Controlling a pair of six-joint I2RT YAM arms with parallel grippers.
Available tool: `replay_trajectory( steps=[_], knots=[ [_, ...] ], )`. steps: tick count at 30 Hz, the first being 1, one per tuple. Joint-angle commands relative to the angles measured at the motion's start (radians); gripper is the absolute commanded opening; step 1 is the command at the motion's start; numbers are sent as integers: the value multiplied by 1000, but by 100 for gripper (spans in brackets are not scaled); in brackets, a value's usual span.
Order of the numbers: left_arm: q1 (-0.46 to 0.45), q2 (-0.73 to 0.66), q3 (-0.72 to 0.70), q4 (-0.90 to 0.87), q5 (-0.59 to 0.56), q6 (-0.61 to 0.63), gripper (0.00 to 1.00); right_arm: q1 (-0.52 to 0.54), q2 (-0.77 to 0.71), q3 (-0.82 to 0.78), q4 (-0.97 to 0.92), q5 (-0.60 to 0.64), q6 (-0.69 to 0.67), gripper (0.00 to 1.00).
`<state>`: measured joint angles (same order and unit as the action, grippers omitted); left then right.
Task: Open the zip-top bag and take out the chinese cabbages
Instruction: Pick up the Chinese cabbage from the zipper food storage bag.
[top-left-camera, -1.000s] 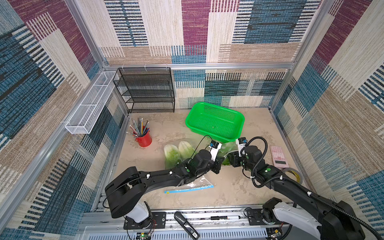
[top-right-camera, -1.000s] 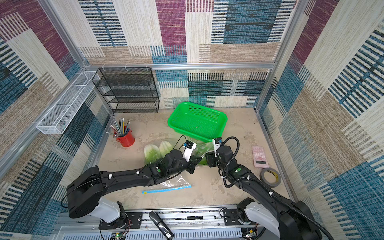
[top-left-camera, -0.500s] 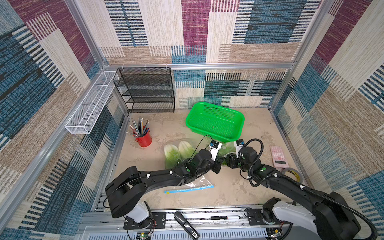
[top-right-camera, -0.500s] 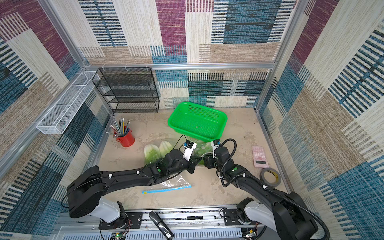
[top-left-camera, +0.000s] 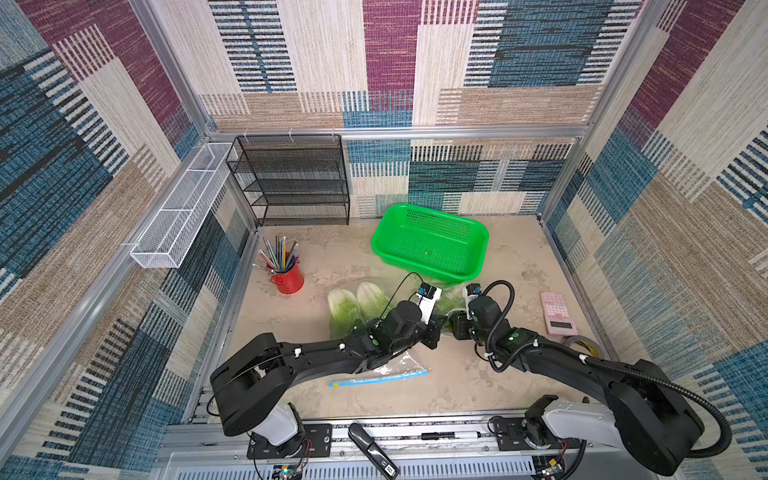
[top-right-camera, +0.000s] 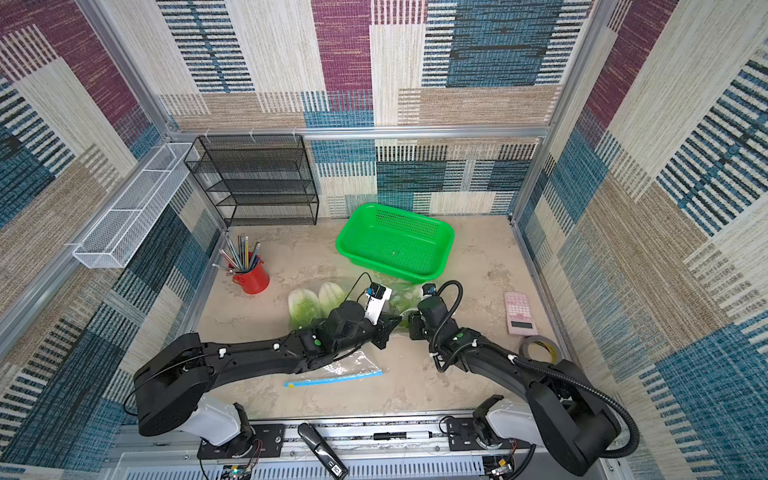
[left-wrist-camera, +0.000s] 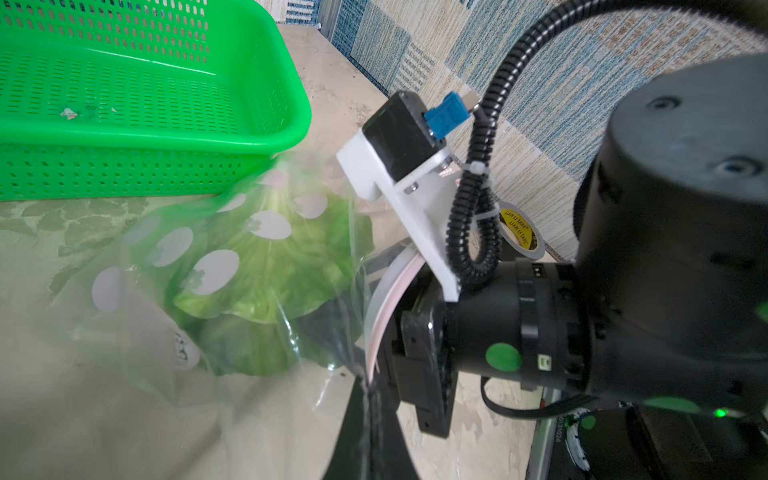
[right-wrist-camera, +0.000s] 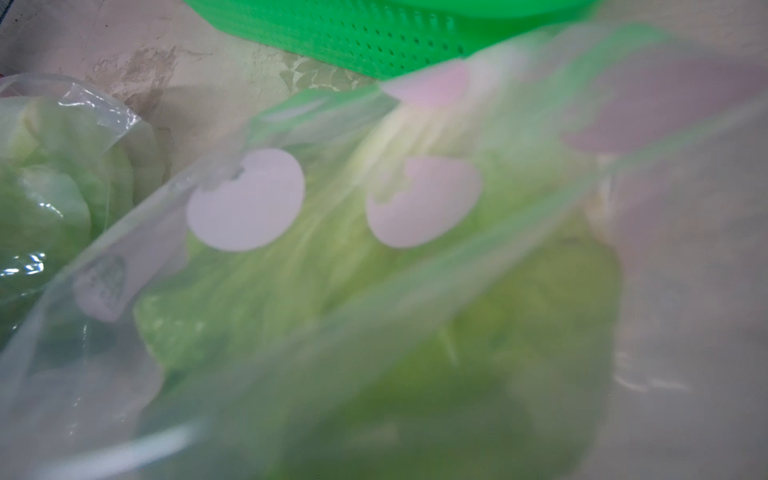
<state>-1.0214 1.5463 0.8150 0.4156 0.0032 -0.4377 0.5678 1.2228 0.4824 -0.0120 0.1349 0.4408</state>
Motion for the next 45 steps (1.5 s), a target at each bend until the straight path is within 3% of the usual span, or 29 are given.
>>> replay_trajectory(
  steps=[1,9,13,21,26,28,32,34,38,41,42,43,45],
  knots=[
    [0,-10,-18,19,-4,3,0,-3,-8,5,91,52,19,36],
    [-3,-28,-42,-11,-50,27,0,-40,-91,-7,110,9,-46,10],
    [-10,-17,-29,-12,-51,37,0,-56,-131,-14,69,-31,-88,2],
    [-16,-32,-6,-11,-51,34,0,-83,-196,-49,41,-72,-100,0],
    [-16,-70,-4,-23,-64,54,15,-84,-163,-62,64,-74,-109,0],
    [-16,-70,2,-46,-73,63,14,-85,-149,-56,65,-69,-111,0],
    [-16,-47,30,-89,-97,71,1,-84,-154,-56,76,-63,-117,0],
    [-16,-36,43,-90,-84,71,0,-85,-168,-65,79,-55,-113,0],
    [-33,-33,85,-135,-51,120,22,-85,-158,-54,64,-51,-110,0],
    [-39,-41,98,-214,-116,145,39,-85,-172,-54,67,-46,-113,0],
    [-30,-49,84,-225,-157,132,50,-85,-187,-60,78,-48,-119,0],
    [-8,-58,65,-219,-143,122,57,-85,-202,-72,93,-54,-124,0],
    [70,-60,49,-226,-41,85,63,-87,-234,-91,117,-65,-133,0]
  ],
)
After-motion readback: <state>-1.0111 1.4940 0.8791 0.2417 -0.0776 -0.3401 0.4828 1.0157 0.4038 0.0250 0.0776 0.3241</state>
